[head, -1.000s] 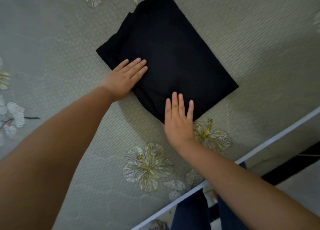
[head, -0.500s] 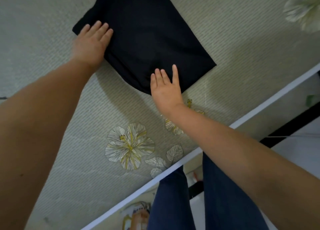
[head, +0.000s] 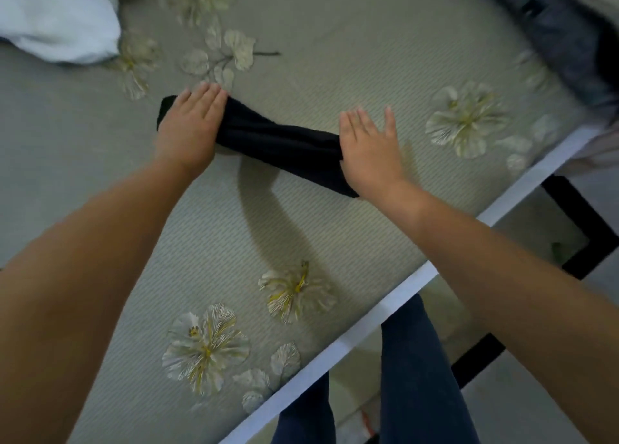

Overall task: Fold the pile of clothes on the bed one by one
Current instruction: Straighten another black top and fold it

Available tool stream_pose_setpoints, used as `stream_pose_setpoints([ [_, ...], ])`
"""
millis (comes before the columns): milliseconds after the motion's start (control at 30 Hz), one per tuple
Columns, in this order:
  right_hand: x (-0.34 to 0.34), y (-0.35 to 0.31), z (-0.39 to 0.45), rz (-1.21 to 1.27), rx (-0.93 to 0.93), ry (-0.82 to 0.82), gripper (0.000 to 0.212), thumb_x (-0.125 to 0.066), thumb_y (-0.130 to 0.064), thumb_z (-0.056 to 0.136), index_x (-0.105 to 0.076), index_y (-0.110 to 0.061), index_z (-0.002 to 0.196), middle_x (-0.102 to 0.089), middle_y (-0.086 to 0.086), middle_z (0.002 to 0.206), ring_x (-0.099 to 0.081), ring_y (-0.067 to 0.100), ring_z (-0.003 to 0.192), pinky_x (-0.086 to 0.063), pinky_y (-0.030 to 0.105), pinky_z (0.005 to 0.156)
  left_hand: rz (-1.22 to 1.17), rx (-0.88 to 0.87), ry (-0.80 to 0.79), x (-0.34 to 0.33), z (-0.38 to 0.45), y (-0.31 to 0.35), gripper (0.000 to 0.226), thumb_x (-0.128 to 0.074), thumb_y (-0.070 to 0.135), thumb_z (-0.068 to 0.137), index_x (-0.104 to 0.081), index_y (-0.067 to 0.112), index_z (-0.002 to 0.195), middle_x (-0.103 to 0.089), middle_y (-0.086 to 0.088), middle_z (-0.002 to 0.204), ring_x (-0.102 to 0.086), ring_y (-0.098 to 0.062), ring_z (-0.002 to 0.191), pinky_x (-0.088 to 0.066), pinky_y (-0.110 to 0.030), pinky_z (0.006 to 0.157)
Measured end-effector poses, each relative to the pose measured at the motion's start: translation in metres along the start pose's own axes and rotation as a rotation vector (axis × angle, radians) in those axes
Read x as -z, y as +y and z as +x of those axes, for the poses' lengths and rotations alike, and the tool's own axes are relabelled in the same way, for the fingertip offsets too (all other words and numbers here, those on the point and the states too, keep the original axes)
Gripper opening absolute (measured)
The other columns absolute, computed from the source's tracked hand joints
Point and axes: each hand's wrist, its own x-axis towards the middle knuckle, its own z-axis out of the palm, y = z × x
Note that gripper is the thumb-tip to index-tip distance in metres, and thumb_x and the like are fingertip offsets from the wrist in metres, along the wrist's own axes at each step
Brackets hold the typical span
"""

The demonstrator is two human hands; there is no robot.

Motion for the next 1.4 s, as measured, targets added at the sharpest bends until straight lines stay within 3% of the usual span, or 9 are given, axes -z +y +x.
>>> stream_pose_setpoints([
  [467,0.103,0.326,0.044,-0.043,-0.091,0.113,0.064,-0.036,-0.027,0.097,-0.004,0.001,0.144,-0.010,0.015,0.154,-0.002,0.027,0.143,0.008,0.048,0.112,0.035,-0.109,0.028,0.116,0.219,0.224,0.059,-0.035,-0.001,0.092,-0.008,0.002,0.144,-0.008,-0.013,0.154,-0.005,-0.022,0.142,0.002,-0.029,0.113],
  [700,0.206,0.478,0.056,0.058,-0.228,0.387,0.062,-0.044,-0.014,0.093,-0.013,0.008,0.142,-0.018,0.024,0.150,-0.011,0.033,0.141,0.004,0.049,0.112,-0.019,-0.207,0.298,0.234,0.352,0.321,0.051,-0.032,-0.003,0.092,-0.020,-0.002,0.141,-0.019,-0.020,0.150,-0.015,-0.028,0.141,-0.002,-0.030,0.114],
  [900,0.266,0.567,0.061,0.100,-0.381,0.539,0.056,-0.040,-0.009,0.093,-0.016,0.008,0.141,-0.018,0.024,0.149,-0.011,0.032,0.141,0.003,0.045,0.113,0.052,-0.247,0.327,0.310,0.443,0.392,0.051,-0.022,0.000,0.095,-0.010,0.002,0.144,-0.008,-0.015,0.153,-0.007,-0.023,0.142,0.004,-0.029,0.113],
  [1000,0.259,0.589,0.053,0.070,-0.403,0.654,0.055,-0.051,-0.007,0.085,-0.032,0.015,0.132,-0.034,0.034,0.138,-0.029,0.045,0.132,-0.012,0.055,0.110,0.027,-0.297,0.424,0.318,0.472,0.416,0.050,-0.026,-0.001,0.095,-0.015,0.004,0.144,-0.013,-0.014,0.153,-0.008,-0.024,0.142,0.003,-0.030,0.113],
  [1100,0.218,0.586,0.045,0.060,-0.336,0.741,0.055,-0.062,-0.001,0.063,-0.053,0.017,0.115,-0.059,0.035,0.111,-0.056,0.052,0.103,-0.033,0.070,0.087,0.070,-0.433,0.396,0.285,0.477,0.422,0.052,-0.033,0.003,0.094,-0.022,0.011,0.144,-0.017,-0.012,0.152,-0.011,-0.026,0.142,0.000,-0.034,0.114],
  [1133,0.197,0.581,0.043,0.061,-0.307,0.701,0.058,-0.065,0.002,0.059,-0.055,0.013,0.115,-0.060,0.033,0.110,-0.058,0.050,0.101,-0.036,0.069,0.085,0.143,-0.463,0.295,0.265,0.474,0.422,0.054,-0.034,0.004,0.094,-0.020,0.015,0.145,-0.015,-0.010,0.153,-0.008,-0.025,0.142,-0.001,-0.036,0.114],
  [1200,0.152,0.562,0.042,0.093,-0.242,0.372,0.068,-0.066,0.001,0.069,-0.042,0.001,0.133,-0.048,0.026,0.132,-0.046,0.041,0.122,-0.031,0.059,0.100,0.306,-0.427,-0.001,0.220,0.460,0.419,0.062,-0.036,0.009,0.094,-0.007,0.023,0.146,-0.004,-0.006,0.155,0.001,-0.023,0.143,-0.001,-0.039,0.114],
  [1300,0.091,0.534,0.042,0.241,-0.217,-0.251,0.074,-0.046,-0.017,0.091,0.003,-0.018,0.147,0.008,0.013,0.154,0.007,0.028,0.142,-0.003,0.047,0.114,0.468,-0.391,-0.347,0.158,0.432,0.420,0.073,-0.040,0.014,0.094,0.013,0.024,0.144,0.012,-0.008,0.154,0.010,-0.023,0.142,-0.004,-0.042,0.114],
  [1400,0.062,0.506,0.050,0.324,-0.305,-0.277,0.075,-0.044,-0.027,0.094,0.008,-0.012,0.146,0.019,0.021,0.150,0.016,0.035,0.140,0.001,0.051,0.113,0.415,-0.328,-0.345,0.121,0.409,0.427,0.073,-0.038,0.020,0.095,0.018,0.012,0.143,0.017,-0.013,0.152,0.014,-0.026,0.141,-0.004,-0.042,0.114],
])
